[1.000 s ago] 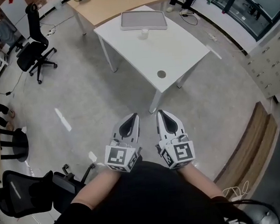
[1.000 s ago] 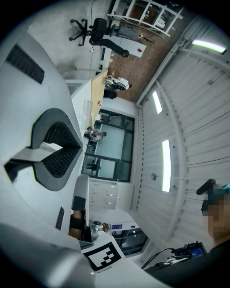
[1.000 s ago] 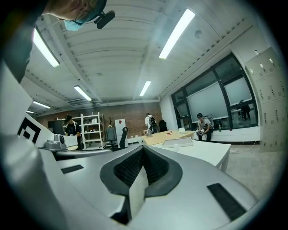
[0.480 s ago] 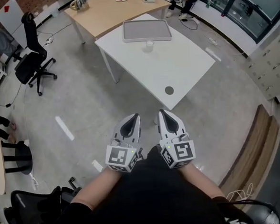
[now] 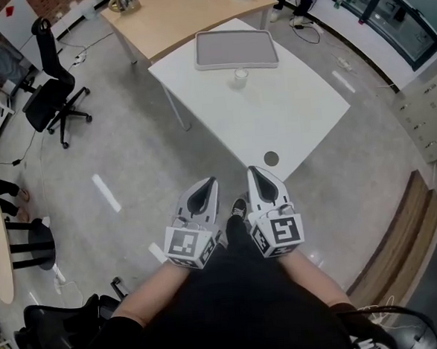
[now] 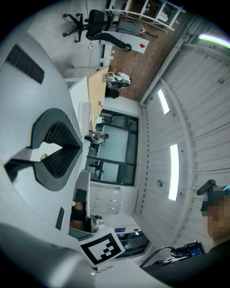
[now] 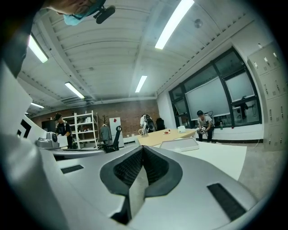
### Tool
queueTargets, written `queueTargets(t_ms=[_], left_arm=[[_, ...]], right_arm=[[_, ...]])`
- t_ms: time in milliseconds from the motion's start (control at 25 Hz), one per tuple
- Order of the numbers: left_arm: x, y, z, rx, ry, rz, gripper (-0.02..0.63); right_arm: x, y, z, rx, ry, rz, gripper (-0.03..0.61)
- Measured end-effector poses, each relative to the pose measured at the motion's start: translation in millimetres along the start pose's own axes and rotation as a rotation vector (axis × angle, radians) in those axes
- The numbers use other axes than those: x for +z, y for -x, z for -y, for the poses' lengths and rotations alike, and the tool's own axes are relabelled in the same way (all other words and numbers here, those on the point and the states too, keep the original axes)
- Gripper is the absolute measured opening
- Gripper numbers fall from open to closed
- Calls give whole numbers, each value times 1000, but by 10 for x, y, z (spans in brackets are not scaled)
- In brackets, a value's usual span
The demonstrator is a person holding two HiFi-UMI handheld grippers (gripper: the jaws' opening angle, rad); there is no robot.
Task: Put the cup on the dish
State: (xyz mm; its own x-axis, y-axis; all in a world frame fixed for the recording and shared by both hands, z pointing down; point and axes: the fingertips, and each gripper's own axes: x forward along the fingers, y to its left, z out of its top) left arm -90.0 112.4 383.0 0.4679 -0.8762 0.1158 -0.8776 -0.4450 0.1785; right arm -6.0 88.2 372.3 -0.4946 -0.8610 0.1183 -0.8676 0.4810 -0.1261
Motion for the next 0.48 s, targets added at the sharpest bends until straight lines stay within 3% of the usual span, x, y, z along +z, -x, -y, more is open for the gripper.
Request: queueTargets(t_ms=[480], left_arm=[[367,-1579,-434,36,-16,11,8]], right_arm=[[348,-1303,994,49,1,5,12]])
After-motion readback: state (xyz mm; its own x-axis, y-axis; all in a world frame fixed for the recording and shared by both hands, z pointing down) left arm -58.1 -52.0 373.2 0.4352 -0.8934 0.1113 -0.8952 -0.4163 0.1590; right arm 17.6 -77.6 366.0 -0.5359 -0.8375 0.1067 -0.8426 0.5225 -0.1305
